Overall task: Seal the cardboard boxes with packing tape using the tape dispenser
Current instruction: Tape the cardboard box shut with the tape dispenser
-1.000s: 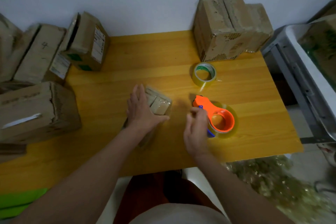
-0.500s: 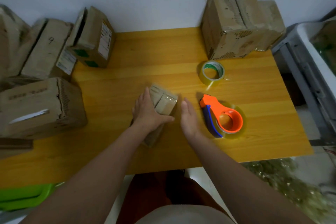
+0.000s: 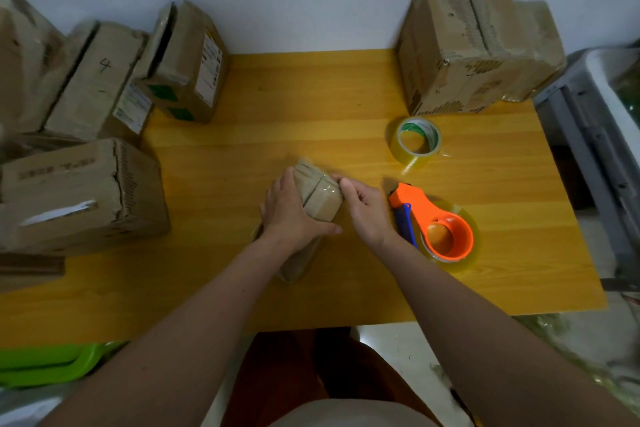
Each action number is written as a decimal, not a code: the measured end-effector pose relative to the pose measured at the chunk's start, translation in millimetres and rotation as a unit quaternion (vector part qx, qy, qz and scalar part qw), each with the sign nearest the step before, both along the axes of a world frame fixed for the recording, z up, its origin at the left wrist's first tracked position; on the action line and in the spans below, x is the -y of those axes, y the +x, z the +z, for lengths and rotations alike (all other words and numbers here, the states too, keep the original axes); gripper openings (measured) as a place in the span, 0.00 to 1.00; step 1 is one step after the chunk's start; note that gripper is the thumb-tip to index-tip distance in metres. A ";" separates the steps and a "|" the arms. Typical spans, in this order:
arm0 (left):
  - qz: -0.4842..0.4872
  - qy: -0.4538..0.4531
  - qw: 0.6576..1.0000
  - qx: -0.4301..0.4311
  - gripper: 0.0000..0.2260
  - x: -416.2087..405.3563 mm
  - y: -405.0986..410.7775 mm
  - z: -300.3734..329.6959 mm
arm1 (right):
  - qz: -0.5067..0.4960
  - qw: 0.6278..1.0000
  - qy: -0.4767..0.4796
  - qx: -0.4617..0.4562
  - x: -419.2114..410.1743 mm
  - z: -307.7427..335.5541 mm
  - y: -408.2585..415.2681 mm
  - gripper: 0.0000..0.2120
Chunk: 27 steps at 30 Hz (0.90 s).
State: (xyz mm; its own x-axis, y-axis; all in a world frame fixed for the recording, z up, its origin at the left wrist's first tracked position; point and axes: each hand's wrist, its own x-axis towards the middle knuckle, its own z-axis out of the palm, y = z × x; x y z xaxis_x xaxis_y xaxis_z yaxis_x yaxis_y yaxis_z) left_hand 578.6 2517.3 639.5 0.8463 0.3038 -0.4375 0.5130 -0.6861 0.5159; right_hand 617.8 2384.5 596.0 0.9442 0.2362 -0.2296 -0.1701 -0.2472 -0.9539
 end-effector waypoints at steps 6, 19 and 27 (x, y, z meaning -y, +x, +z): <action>-0.024 0.010 1.000 -0.013 0.61 2.6 -1.0 4.1 | 0.147 0.967 -0.200 -0.056 6.5 17.5 31.3 0.21; -0.096 0.025 0.994 -0.053 0.60 0.7 -8.8 8.1 | 0.236 0.926 -0.293 -0.021 2.6 23.2 28.8 0.23; -0.108 0.026 0.991 -0.071 0.60 -3.1 -8.3 6.7 | 0.188 0.940 -0.285 -0.017 -2.7 23.3 18.9 0.21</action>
State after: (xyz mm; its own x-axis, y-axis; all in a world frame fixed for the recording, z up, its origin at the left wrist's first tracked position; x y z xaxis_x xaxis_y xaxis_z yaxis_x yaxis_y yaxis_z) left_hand 570.3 2520.4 646.2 0.8255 0.1465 -0.5451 0.4152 -0.8118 0.4106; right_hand 636.7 2387.2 619.3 0.8087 0.3806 -0.4484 0.0035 -0.7655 -0.6435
